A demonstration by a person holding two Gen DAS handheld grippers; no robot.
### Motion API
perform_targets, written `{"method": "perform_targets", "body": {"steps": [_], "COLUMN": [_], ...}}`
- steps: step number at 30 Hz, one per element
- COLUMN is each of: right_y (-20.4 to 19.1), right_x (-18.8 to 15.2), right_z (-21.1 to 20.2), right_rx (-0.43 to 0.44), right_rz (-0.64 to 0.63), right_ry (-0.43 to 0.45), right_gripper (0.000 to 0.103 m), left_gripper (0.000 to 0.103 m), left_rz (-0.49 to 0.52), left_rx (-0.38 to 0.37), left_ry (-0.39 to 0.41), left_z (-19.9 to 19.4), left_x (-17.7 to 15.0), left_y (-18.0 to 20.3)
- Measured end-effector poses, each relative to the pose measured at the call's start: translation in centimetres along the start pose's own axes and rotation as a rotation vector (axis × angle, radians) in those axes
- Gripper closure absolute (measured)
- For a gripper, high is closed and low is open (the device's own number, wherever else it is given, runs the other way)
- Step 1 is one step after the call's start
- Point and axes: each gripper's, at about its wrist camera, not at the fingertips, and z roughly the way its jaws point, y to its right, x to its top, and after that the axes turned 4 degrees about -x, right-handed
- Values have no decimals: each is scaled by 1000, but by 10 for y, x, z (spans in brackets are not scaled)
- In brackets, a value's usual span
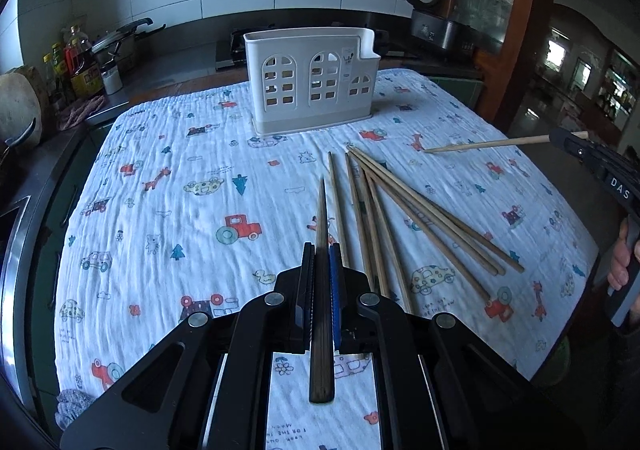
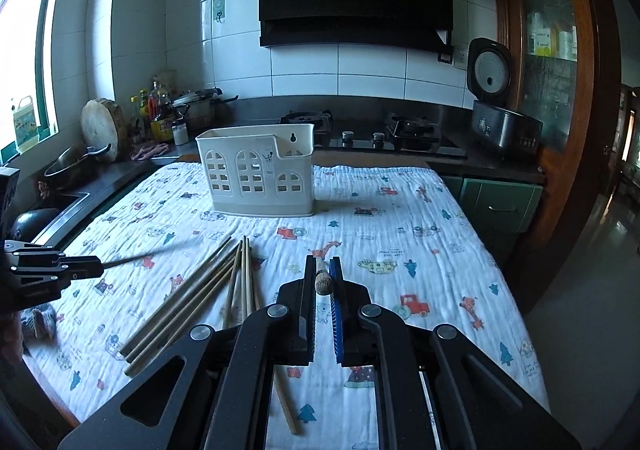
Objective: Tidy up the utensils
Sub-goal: 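Lift both held chopsticks and carry them over the white utensil holder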
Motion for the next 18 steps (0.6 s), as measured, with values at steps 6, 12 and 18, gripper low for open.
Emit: {"method": "perform_targets", "body": {"steps": [6, 12, 18], "right_y": [-3, -8, -12], "right_x": [8, 44, 112], "right_z": [4, 10, 16], "right_rx": [22, 74, 122], "right_rz": [-19, -60, -111], "right_ry": [-5, -1, 17], "right_gripper": [96, 96, 96], "left_gripper": [97, 97, 97], "left_rz": [-16, 1, 22], "left_rx": [11, -6, -49], "left_ry": [49, 81, 128], "left_z": [-9, -18, -33], "left_x": [8, 29, 73], "left_y": [-6, -9, -13]}}
